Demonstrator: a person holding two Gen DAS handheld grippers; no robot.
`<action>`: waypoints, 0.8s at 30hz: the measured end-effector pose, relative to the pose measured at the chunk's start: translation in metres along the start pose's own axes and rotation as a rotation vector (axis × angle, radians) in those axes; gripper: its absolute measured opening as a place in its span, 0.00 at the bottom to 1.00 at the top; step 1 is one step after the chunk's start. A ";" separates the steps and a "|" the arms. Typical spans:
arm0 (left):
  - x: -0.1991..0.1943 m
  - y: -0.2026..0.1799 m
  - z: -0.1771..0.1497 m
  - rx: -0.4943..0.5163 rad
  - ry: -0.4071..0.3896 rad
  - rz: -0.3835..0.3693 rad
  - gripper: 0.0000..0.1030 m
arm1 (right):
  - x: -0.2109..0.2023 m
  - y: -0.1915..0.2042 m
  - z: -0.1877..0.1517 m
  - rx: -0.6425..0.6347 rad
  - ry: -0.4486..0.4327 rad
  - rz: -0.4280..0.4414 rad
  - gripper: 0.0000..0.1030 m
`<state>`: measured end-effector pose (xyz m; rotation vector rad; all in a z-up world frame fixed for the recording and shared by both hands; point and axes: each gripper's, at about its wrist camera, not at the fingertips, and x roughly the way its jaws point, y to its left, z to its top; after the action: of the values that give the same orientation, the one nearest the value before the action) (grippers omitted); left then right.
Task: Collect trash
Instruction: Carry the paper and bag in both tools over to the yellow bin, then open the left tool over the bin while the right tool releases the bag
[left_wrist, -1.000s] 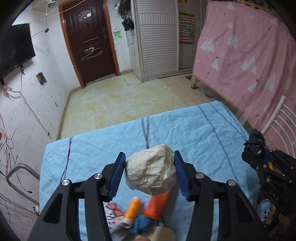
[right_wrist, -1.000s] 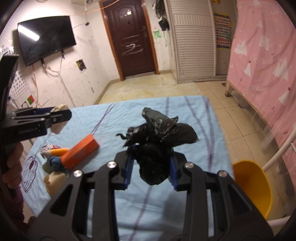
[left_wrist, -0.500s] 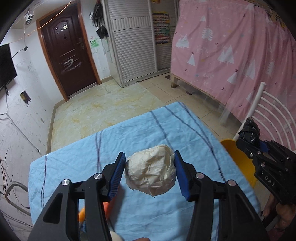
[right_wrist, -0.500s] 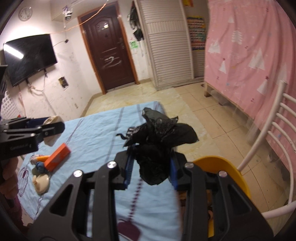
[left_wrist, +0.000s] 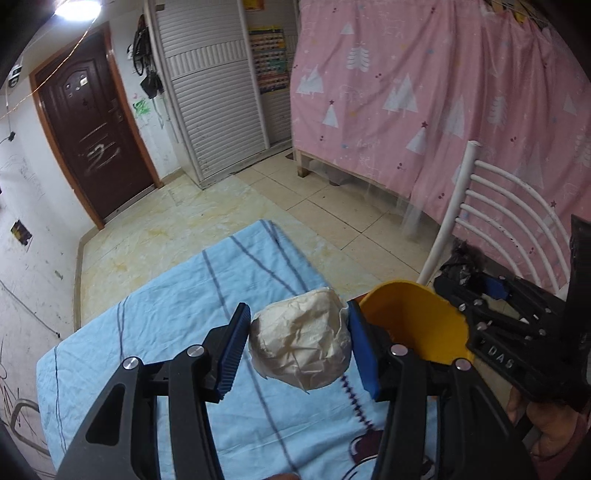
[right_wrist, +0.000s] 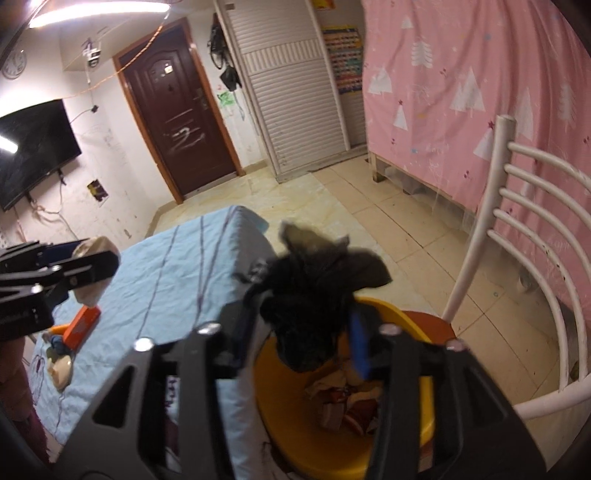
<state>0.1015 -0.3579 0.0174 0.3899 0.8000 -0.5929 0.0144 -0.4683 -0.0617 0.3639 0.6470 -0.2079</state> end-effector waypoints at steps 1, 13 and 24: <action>0.001 -0.004 0.001 0.003 0.000 -0.005 0.43 | 0.000 -0.002 0.000 0.004 0.000 -0.002 0.55; 0.015 -0.065 0.013 0.052 -0.003 -0.125 0.43 | -0.022 -0.058 0.005 0.139 -0.073 -0.055 0.61; 0.013 -0.091 0.012 0.104 -0.014 -0.148 0.58 | -0.029 -0.070 0.009 0.179 -0.102 -0.045 0.63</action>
<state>0.0585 -0.4386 0.0055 0.4237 0.7910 -0.7771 -0.0242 -0.5339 -0.0562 0.5080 0.5380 -0.3267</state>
